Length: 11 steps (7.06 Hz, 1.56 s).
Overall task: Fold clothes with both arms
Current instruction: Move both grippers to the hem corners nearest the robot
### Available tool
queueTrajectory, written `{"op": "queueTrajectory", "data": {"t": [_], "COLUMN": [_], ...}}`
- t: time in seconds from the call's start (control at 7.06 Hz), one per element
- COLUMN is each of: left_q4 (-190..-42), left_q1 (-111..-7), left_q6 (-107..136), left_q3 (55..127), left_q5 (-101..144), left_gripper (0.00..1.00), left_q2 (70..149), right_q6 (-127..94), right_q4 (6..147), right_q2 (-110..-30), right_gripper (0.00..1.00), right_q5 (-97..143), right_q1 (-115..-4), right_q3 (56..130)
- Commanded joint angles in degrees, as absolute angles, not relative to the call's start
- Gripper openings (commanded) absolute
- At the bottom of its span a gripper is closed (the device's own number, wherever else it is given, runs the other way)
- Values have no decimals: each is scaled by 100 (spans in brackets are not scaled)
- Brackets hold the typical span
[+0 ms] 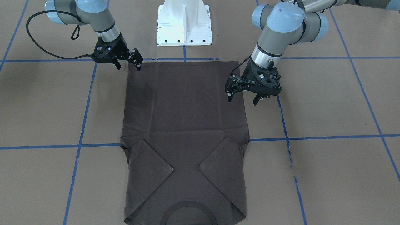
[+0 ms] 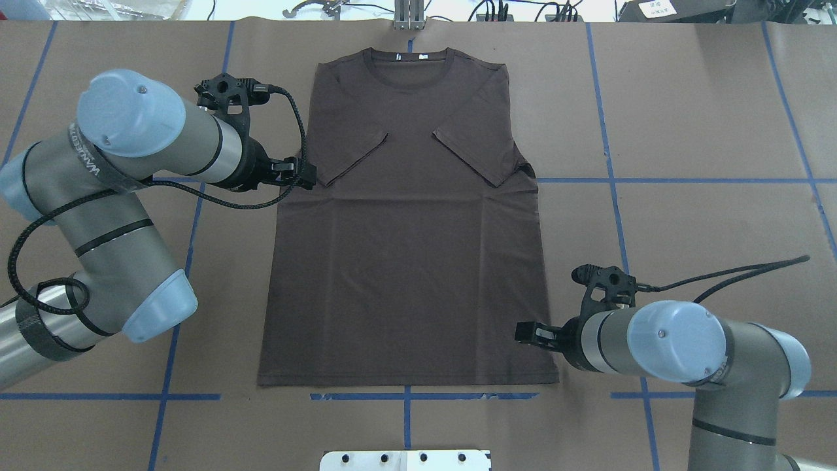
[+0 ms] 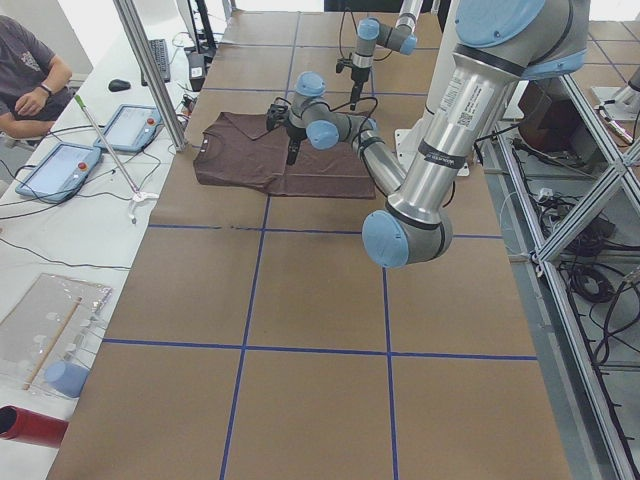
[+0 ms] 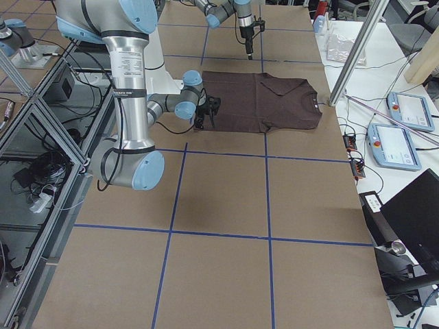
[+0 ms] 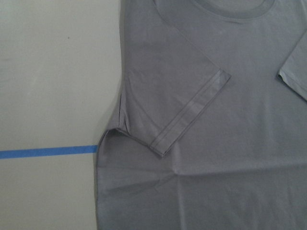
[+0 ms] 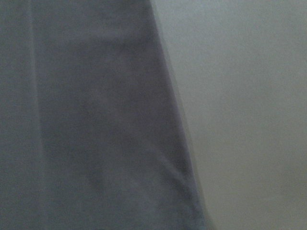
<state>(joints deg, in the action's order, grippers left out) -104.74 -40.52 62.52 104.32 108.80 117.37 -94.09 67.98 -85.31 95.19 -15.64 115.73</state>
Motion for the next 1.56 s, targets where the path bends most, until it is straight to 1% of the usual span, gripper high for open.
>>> {"op": "queueTrajectory", "data": {"t": [0.0, 0.42, 0.57, 0.71, 0.85, 1.13, 1.42], "left_q4": [-10468, -10476, -10477, -10477, -10477, -10468, -10476], "left_q1": [-4052, -4043, -4043, -4052, -4052, -4052, -4052], "left_q6": [6240, 6240, 6240, 6240, 6240, 6240, 6240], "left_q3": [10459, 10441, 10441, 10441, 10433, 10433, 10407], "left_q5": [10898, 10898, 10898, 10890, 10881, 10872, 10881], "left_gripper": [100, 100, 100, 100, 100, 100, 100], "left_q2": [11733, 11733, 11733, 11733, 11733, 11733, 11733], "right_q6": [-9554, -9554, -9554, -9554, -9554, -9554, -9554], "right_q4": [6785, 6794, 6794, 6794, 6794, 6864, 6873], "right_q2": [-8701, -8780, -8772, -8754, -8719, -8719, -8736], "right_gripper": [100, 99, 95, 86, 76, 39, 10], "right_q5": [9298, 9369, 9404, 9422, 9422, 9422, 9448], "right_q1": [-1275, -1248, -1231, -1204, -1126, -1099, -1099], "right_q3": [11566, 11593, 11584, 11593, 11593, 11593, 11593]}}
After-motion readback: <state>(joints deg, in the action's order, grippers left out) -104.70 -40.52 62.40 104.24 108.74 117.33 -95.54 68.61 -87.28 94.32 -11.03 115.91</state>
